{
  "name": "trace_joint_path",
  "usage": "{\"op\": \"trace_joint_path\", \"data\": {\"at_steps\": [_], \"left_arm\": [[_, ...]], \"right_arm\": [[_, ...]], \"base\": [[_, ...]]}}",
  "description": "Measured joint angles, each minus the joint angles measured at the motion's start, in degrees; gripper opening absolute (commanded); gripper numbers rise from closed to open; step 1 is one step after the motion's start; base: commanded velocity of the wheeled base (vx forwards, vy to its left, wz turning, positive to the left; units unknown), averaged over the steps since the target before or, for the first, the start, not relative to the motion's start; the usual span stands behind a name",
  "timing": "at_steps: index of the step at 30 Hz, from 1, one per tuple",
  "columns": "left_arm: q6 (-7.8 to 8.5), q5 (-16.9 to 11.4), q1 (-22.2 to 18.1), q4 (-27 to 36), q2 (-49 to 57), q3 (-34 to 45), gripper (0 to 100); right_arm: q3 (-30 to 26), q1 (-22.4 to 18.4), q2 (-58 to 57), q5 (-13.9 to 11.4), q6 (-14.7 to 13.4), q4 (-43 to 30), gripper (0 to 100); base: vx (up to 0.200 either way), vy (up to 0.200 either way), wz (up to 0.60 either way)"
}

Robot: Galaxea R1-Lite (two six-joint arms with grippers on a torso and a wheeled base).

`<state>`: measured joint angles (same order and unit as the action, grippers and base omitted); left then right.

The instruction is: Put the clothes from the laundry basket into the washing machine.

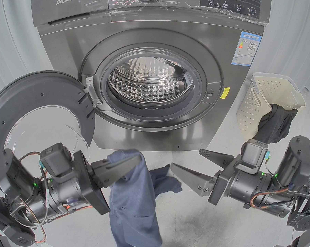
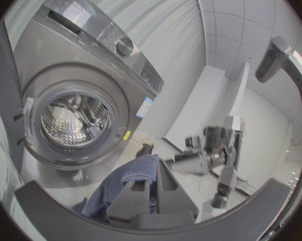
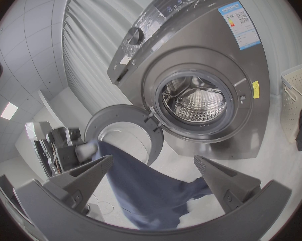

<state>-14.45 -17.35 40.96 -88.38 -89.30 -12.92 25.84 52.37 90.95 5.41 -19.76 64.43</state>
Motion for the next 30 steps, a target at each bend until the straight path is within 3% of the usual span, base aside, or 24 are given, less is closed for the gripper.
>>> {"op": "trace_joint_path", "data": {"at_steps": [5, 10, 19, 25, 30], "left_arm": [[-1.29, 4.4, -0.4, -0.1, 0.0, -4.2, 0], [-1.43, 7.5, -0.5, -0.1, -0.8, -6.1, 0], [-1.45, 10.0, -1.7, -0.1, -2.2, -8.9, 0], [-1.51, 11.3, -1.9, -0.1, -3.1, -10.3, 0], [-1.54, 11.8, -1.9, -0.1, -3.9, -10.7, 0]], "right_arm": [[-2.2, -0.3, 0.7, 0.0, 1.0, 0.0, 100], [-2.6, -0.4, 1.2, 0.0, 2.4, 0.0, 100], [-2.2, -0.3, 3.2, 0.2, 3.3, 0.2, 100], [-1.2, -0.4, 5.5, 0.0, 5.6, 0.7, 100], [0.5, -0.6, 8.9, 0.0, 7.5, 6.1, 100]], "base": [[0.0, 0.0, 0.0], [0.0, 0.0, 0.0], [0.0, 0.0, 0.0], [0.0, 0.0, 0.0], [0.0, 0.0, 0.0]]}}
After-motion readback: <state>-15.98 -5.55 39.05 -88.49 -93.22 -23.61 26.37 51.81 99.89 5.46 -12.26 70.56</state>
